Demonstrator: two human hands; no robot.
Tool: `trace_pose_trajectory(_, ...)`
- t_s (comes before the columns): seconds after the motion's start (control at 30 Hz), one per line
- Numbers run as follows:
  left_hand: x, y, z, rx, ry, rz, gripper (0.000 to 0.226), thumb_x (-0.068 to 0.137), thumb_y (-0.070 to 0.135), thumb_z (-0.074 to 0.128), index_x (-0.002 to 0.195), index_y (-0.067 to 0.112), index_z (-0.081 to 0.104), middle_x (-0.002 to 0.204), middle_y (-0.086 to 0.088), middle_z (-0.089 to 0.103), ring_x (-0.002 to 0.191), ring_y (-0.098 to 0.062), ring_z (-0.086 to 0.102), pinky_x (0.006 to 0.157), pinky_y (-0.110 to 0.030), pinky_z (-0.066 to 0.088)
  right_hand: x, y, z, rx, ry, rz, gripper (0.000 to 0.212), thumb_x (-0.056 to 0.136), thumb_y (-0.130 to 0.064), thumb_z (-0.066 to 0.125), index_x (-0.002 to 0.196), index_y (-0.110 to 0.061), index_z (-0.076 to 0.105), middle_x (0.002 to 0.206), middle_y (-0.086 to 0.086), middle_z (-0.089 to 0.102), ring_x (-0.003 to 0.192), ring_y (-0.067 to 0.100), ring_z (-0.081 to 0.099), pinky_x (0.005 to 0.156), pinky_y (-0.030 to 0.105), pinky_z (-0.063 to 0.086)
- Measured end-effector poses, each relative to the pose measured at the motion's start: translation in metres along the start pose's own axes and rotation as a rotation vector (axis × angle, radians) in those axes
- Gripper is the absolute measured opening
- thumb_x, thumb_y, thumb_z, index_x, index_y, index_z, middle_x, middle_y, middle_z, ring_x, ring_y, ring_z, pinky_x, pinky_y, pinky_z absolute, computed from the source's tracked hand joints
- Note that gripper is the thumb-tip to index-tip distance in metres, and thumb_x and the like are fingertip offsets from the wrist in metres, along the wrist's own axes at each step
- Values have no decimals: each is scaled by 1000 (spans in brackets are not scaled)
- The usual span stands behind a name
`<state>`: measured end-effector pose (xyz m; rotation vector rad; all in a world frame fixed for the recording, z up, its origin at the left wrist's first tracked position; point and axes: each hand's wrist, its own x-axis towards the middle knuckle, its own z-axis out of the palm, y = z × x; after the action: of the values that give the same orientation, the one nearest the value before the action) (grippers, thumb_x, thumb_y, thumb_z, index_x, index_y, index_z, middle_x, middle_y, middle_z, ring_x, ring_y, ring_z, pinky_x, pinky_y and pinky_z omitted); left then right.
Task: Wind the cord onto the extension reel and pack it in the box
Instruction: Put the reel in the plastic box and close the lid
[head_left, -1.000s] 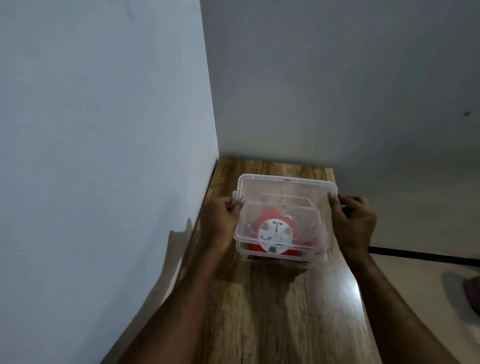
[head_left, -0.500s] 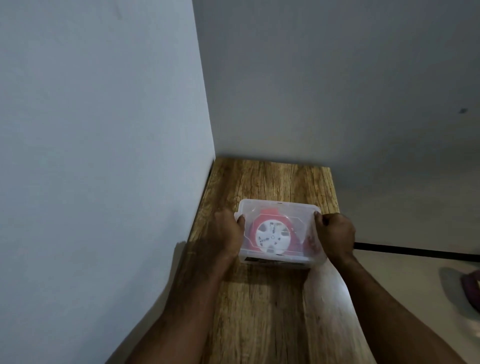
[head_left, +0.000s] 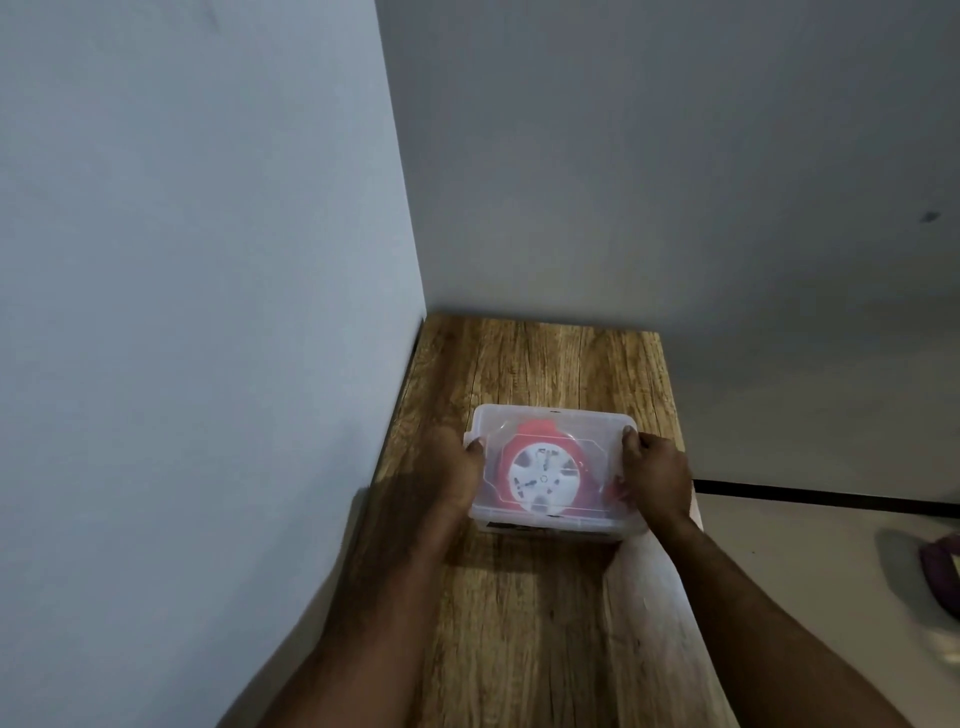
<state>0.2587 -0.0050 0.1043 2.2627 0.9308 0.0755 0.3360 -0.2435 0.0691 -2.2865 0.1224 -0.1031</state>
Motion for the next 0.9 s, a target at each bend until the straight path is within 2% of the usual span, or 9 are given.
trace_pose_trajectory(0.07, -8, 5, 8, 274, 154, 165, 55, 86, 39, 77, 131, 12, 58, 127, -9, 67, 109, -25, 68, 86, -35, 60, 0, 0, 1, 23, -47, 30, 49, 100, -49, 36, 77, -17, 65, 62, 2, 66, 54, 18, 66, 54, 32, 56)
trace_pose_trajectory(0.13, -16, 7, 23, 384, 220, 423, 74, 85, 50, 73, 142, 11, 47, 140, -12, 58, 122, -29, 61, 98, -40, 55, 1, 0, 1, 39, -84, 54, 50, 100, -52, 35, 83, -16, 65, 67, 4, 67, 58, 19, 67, 55, 31, 55)
trace_pose_trajectory(0.2, -17, 6, 37, 401, 115, 557, 79, 96, 63, 48, 153, 11, 35, 158, -14, 41, 144, -33, 42, 116, -50, 39, 3, 2, 3, 55, -109, 107, 55, 98, -59, 33, 84, -15, 63, 69, 5, 68, 58, 21, 68, 57, 34, 57)
trace_pose_trajectory(0.27, -12, 2, 48, 455, 45, 620, 85, 98, 70, 27, 159, 11, 26, 167, -14, 25, 155, -31, 22, 125, -54, 18, 5, 5, 4, 48, -119, 171, 62, 95, -65, 32, 83, -13, 62, 68, 7, 69, 59, 23, 68, 59, 35, 57)
trace_pose_trajectory(0.43, -8, -5, 50, 555, 34, 705, 87, 100, 71, 17, 158, 8, 33, 166, -15, 26, 155, -32, 23, 123, -55, 11, 3, 1, 5, -82, -16, 185, 61, 90, -68, 35, 84, -12, 59, 73, 5, 65, 66, 24, 64, 63, 34, 52)
trace_pose_trajectory(0.53, -9, -4, 50, 541, 22, 688, 87, 99, 71, 17, 159, 10, 31, 168, -13, 24, 156, -31, 20, 124, -54, 9, 2, -10, 6, -264, 24, 101, 50, 95, -54, 36, 88, -10, 56, 73, 6, 63, 66, 26, 62, 62, 34, 52)
trace_pose_trajectory(0.7, -10, -3, 50, 539, 12, 677, 86, 100, 71, 20, 159, 11, 31, 168, -12, 24, 156, -30, 21, 124, -54, 12, 8, -26, -1, -451, -2, 8, 34, 99, -30, 48, 93, 0, 61, 81, 15, 66, 70, 29, 62, 58, 28, 37)
trace_pose_trajectory(0.8, -10, -4, 50, 542, 29, 687, 86, 100, 70, 19, 159, 10, 31, 168, -13, 24, 156, -30, 21, 125, -55, 14, 5, -31, 1, -592, 1, -65, 21, 96, -15, 50, 89, -3, 66, 79, 11, 68, 65, 22, 61, 54, 26, 40)
trace_pose_trajectory(0.9, -10, -4, 51, 532, 37, 686, 85, 100, 69, 21, 159, 9, 31, 167, -13, 25, 155, -31, 22, 124, -55, 16, -2, -34, 4, -645, -19, -83, 17, 93, -12, 52, 98, -3, 65, 84, 10, 68, 70, 23, 66, 54, 28, 49)
